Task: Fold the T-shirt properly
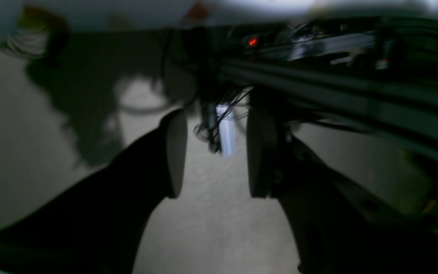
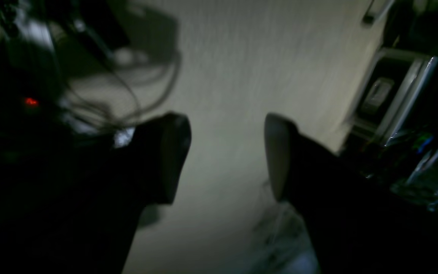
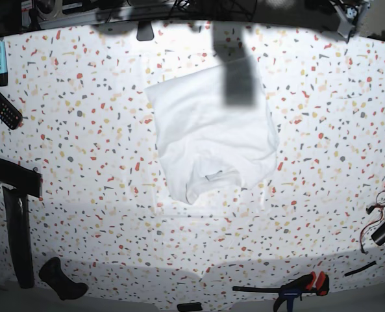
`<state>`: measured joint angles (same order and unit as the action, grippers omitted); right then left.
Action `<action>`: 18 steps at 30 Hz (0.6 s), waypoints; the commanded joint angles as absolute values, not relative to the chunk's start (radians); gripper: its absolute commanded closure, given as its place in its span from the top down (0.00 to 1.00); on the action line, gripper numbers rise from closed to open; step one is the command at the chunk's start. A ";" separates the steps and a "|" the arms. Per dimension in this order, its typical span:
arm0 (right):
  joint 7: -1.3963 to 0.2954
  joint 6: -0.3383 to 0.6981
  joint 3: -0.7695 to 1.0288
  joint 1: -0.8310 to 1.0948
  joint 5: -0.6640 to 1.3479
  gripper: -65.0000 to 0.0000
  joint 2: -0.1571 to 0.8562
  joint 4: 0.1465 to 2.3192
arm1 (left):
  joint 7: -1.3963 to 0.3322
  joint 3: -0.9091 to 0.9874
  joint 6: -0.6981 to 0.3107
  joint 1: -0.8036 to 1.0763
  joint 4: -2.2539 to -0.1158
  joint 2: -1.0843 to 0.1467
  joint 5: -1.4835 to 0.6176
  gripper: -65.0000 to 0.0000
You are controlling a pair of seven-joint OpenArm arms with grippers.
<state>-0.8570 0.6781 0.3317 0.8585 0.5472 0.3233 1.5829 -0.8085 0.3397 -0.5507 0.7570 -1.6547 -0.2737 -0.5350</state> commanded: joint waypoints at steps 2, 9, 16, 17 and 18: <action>-0.844 0.674 0.288 0.795 0.509 0.53 0.347 1.485 | -0.759 0.345 -0.553 0.737 -1.559 -0.270 -0.511 0.38; -0.799 0.627 0.121 0.592 0.427 0.53 0.366 1.147 | -0.648 0.345 -0.575 0.584 -1.132 -0.246 -0.410 0.38; -0.582 0.585 0.009 0.522 0.301 0.53 0.366 0.958 | -0.498 0.345 -0.603 0.519 -0.973 -0.245 -0.336 0.38; -0.538 0.569 0.001 0.517 0.281 0.53 0.366 0.934 | -0.467 0.345 -0.603 0.513 -0.968 -0.244 -0.326 0.38; -0.482 0.549 -0.006 0.512 0.258 0.53 0.366 0.910 | -0.447 0.345 -0.603 0.502 -0.966 -0.242 -0.313 0.38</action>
